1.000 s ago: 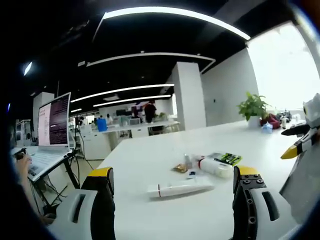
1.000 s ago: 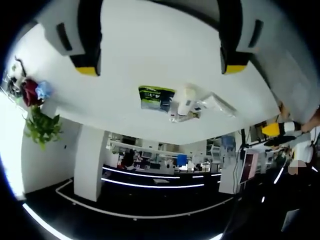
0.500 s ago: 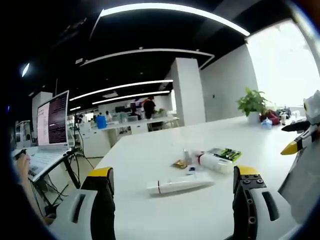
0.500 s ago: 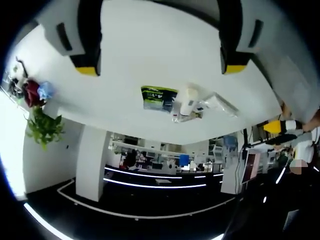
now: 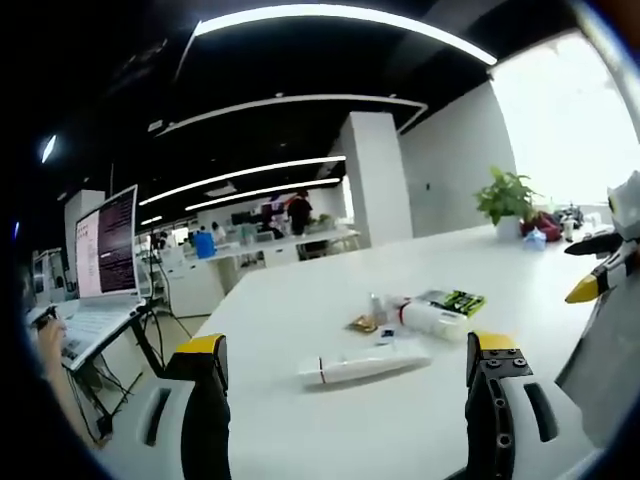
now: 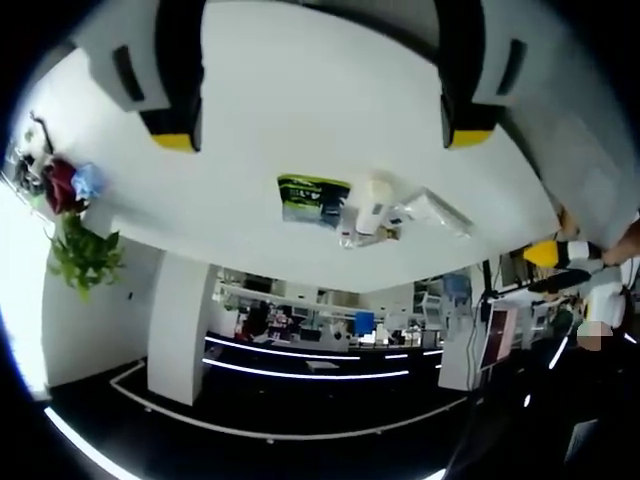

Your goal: Arrange the skincare products in the storage area until every visible bottle or jar stands upright without overlapping.

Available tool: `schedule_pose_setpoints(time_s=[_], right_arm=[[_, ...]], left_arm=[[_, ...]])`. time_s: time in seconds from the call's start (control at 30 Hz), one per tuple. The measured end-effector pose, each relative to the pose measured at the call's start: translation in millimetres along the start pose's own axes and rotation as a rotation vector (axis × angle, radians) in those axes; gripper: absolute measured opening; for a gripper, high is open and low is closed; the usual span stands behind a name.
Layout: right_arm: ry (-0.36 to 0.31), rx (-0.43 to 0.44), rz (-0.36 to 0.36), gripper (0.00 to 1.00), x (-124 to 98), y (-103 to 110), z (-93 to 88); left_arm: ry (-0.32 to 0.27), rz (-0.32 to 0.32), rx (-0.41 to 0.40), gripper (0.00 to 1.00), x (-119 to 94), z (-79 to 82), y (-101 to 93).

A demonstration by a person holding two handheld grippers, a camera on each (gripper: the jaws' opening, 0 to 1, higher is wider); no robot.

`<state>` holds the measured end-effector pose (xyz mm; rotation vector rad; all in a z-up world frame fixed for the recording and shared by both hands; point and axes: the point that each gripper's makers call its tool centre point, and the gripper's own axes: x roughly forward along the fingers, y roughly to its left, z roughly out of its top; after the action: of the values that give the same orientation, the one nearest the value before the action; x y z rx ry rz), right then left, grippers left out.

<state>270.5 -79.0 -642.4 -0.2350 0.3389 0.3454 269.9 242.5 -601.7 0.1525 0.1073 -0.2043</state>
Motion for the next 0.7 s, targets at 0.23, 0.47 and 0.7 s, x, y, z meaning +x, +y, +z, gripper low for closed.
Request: schedule_pose_setpoints(time_s=[0.23,0.47,0.7], right_arm=[[0.003,0.002,0.01,1.0,0,1,-0.7],[-0.017,0.006,-0.008,1.0,-1,-2,2.5],[-0.027,0.005,0.0,1.0,-1,-1,3.8]], left_arm=[[0.022,-0.027,-0.101,0.97,-1,1.8,-0.9],[0.112,0.003,0.019,0.95,6,5.1,16.5],[0.188,-0.025,0.068,0.93,24,8.6,18.3]])
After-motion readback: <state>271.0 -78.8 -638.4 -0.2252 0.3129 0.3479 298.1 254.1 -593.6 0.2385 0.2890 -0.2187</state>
